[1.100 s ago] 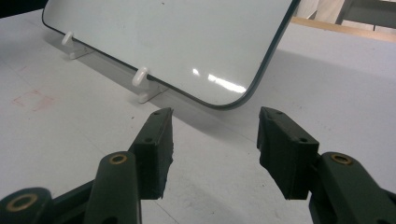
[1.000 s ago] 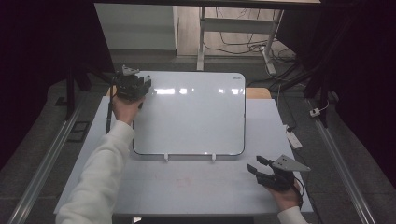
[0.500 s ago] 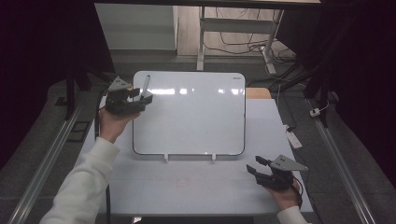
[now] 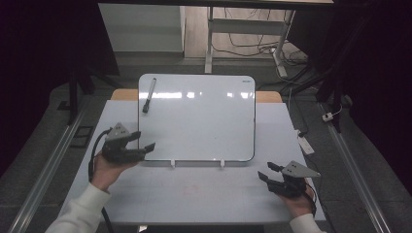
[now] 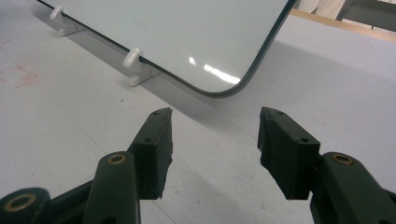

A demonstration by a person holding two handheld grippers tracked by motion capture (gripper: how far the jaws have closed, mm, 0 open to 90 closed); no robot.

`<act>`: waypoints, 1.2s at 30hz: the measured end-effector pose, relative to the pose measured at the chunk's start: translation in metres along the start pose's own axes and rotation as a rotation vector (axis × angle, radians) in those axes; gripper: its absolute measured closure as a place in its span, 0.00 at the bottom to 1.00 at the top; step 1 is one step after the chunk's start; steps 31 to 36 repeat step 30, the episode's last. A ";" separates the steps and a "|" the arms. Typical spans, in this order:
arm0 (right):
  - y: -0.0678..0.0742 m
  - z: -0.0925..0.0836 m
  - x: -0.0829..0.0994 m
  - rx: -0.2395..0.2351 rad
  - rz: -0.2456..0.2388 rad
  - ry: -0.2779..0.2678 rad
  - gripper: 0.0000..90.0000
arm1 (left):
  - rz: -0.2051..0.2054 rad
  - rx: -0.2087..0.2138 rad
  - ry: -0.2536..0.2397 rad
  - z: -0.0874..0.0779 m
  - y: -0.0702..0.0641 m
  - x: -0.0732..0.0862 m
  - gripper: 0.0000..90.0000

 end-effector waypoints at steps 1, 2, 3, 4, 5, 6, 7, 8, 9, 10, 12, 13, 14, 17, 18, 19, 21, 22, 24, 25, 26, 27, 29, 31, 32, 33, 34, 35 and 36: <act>-0.001 0.000 0.000 0.002 0.000 0.001 0.50 | -0.004 0.005 0.006 -0.002 -0.002 0.008 0.31; -0.001 0.000 0.001 0.002 0.001 0.004 0.50 | -0.002 0.010 0.017 -0.003 -0.005 0.016 0.31; -0.002 0.001 0.001 0.002 0.000 0.005 0.50 | -0.003 0.013 0.024 -0.005 -0.007 0.023 0.31; -0.002 0.001 0.002 0.003 0.001 0.008 0.50 | -0.007 0.020 0.029 -0.006 -0.009 0.029 0.31; -0.003 0.001 0.002 0.005 0.000 0.007 0.50 | -0.009 0.030 0.037 -0.008 -0.011 0.036 0.30; -0.004 0.001 0.002 0.005 0.000 0.007 0.50 | -0.012 0.035 0.042 -0.010 -0.013 0.042 0.30; -0.004 0.001 0.002 0.006 0.000 0.007 0.50 | -0.015 0.040 0.048 -0.012 -0.014 0.048 0.30; -0.005 0.001 0.002 0.008 -0.001 0.005 0.50 | -0.019 0.045 0.052 -0.013 -0.015 0.053 0.30; -0.005 0.001 0.001 0.007 -0.001 0.004 0.50 | -0.026 0.046 0.053 -0.015 -0.016 0.058 0.29; -0.005 0.001 0.001 0.008 -0.003 0.003 0.50 | -0.031 0.049 0.054 -0.017 -0.017 0.063 0.29; -0.006 0.000 0.000 0.011 -0.008 0.001 0.50 | -0.034 0.044 0.055 -0.019 -0.018 0.069 0.29; -0.006 0.000 0.000 0.012 -0.010 -0.002 0.50 | -0.040 0.046 0.057 -0.020 -0.018 0.072 0.29; -0.007 0.000 -0.001 0.013 -0.010 -0.002 0.50 | -0.043 0.048 0.059 -0.021 -0.019 0.074 0.29; -0.008 0.000 -0.004 0.013 -0.014 -0.009 0.49 | -0.052 0.055 0.063 -0.021 -0.020 0.081 0.29; -0.008 -0.001 -0.004 0.013 -0.017 -0.011 0.49 | -0.053 0.055 0.065 -0.021 -0.020 0.082 0.29; -0.008 -0.002 -0.005 0.014 -0.022 -0.013 0.49 | -0.053 0.053 0.064 -0.021 -0.020 0.082 0.29; -0.008 -0.002 -0.006 0.015 -0.030 -0.016 0.49 | -0.059 0.050 0.059 -0.022 -0.020 0.083 0.29; -0.008 -0.003 -0.007 0.016 -0.034 -0.017 0.49 | -0.061 0.049 0.057 -0.022 -0.020 0.083 0.29; -0.007 -0.003 -0.007 0.015 -0.037 -0.018 0.49 | -0.061 0.050 0.057 -0.022 -0.020 0.083 0.29; -0.007 -0.003 -0.007 0.016 -0.037 -0.016 0.49 | -0.060 0.050 0.056 -0.021 -0.020 0.084 0.29; -0.007 -0.003 -0.008 0.017 -0.046 -0.017 0.49 | -0.055 0.051 0.057 -0.021 -0.021 0.084 0.29; -0.007 -0.003 -0.008 0.018 -0.049 -0.015 0.49 | -0.053 0.051 0.056 -0.021 -0.021 0.084 0.29; -0.006 -0.004 -0.009 0.015 -0.051 -0.020 0.49 | -0.049 0.051 0.055 -0.021 -0.021 0.084 0.29; -0.006 -0.005 -0.010 0.016 -0.051 -0.021 0.49 | -0.048 0.052 0.055 -0.022 -0.022 0.084 0.29; -0.006 -0.005 -0.010 0.016 -0.051 -0.021 0.49 | -0.048 0.052 0.055 -0.022 -0.022 0.084 0.29; -0.006 -0.005 -0.010 0.016 -0.051 -0.021 0.49 | -0.048 0.052 0.055 -0.022 -0.022 0.084 0.29; -0.006 -0.005 -0.010 0.016 -0.051 -0.021 0.49 | -0.048 0.052 0.055 -0.022 -0.022 0.084 0.29; -0.006 -0.005 -0.010 0.016 -0.051 -0.021 0.49 | -0.048 0.052 0.055 -0.022 -0.022 0.084 0.29; -0.006 -0.005 -0.010 0.016 -0.051 -0.021 0.49 | -0.048 0.052 0.055 -0.022 -0.022 0.084 0.29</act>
Point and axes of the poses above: each handheld gripper's, and its own axes: z roughly forward along the jaws, x roughly out of its underside, y roughly to its left, the point moved 3 cm from there along z, roughly forward along the jaws, and after that the axes turned 3 degrees about -y, right-handed, at the moved point
